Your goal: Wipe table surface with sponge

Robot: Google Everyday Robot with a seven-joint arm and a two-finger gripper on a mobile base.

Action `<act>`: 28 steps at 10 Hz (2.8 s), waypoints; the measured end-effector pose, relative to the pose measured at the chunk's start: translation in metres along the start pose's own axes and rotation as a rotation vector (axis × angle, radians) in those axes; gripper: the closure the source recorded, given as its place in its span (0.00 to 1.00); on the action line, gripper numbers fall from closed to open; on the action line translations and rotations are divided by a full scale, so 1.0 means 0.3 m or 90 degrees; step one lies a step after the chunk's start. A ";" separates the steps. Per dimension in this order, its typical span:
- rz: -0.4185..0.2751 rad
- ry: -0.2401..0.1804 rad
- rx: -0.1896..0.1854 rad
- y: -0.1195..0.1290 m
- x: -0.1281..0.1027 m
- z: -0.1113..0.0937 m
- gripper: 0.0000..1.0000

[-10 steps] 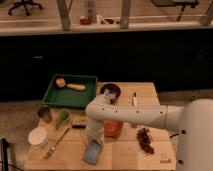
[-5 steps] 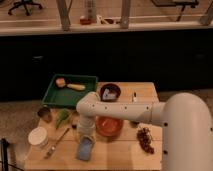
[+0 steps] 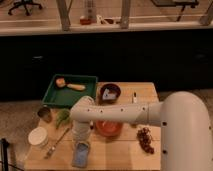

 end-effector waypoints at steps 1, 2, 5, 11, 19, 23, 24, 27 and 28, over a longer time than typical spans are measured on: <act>0.020 0.005 -0.004 0.048 -0.014 -0.011 1.00; 0.035 0.009 -0.007 0.082 -0.020 -0.019 1.00; 0.078 0.027 -0.015 0.157 0.022 -0.044 1.00; 0.032 0.021 -0.019 0.059 0.149 -0.023 1.00; -0.026 -0.005 -0.031 -0.005 -0.015 0.018 1.00; 0.031 0.011 -0.052 0.114 0.017 -0.016 1.00; 0.036 0.016 -0.054 0.123 0.034 -0.019 1.00; 0.014 0.024 -0.049 0.106 0.115 -0.018 1.00; -0.012 0.023 -0.045 0.057 0.127 -0.006 1.00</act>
